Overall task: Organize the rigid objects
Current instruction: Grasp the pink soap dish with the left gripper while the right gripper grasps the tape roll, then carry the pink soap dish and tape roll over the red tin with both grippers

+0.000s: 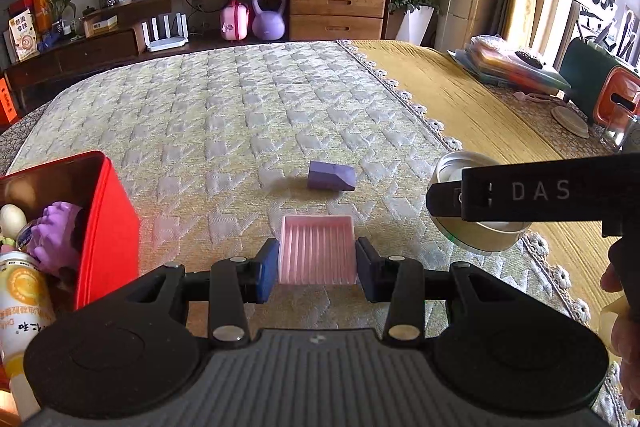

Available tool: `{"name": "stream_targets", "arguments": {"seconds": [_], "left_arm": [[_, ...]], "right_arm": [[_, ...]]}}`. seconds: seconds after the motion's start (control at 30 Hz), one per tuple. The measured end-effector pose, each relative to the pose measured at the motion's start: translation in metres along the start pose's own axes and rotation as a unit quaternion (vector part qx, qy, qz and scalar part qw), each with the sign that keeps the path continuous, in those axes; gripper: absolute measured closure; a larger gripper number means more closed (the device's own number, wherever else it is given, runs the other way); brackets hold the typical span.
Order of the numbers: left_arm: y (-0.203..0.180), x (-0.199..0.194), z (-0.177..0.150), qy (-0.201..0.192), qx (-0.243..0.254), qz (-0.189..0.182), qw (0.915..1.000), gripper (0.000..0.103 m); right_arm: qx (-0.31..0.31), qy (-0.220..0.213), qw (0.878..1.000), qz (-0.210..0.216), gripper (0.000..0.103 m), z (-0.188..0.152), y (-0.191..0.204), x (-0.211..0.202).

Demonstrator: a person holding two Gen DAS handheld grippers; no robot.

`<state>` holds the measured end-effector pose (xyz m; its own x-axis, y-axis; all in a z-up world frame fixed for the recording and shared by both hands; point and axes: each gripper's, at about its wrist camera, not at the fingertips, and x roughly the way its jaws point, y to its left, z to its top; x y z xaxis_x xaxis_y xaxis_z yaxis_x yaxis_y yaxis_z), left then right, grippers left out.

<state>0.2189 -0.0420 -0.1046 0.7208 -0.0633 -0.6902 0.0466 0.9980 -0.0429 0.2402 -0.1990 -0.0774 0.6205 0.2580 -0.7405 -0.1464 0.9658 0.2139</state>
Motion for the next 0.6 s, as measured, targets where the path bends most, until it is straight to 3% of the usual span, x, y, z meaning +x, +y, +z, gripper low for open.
{"name": "stream_targets", "arguments": {"seconds": [0.6], "left_arm": [[0.024, -0.086, -0.006, -0.017, -0.017, -0.015, 0.9996, 0.063]], "right_arm": [[-0.047, -0.012, 0.999, 0.010, 0.025, -0.025, 0.042, -0.079]]}}
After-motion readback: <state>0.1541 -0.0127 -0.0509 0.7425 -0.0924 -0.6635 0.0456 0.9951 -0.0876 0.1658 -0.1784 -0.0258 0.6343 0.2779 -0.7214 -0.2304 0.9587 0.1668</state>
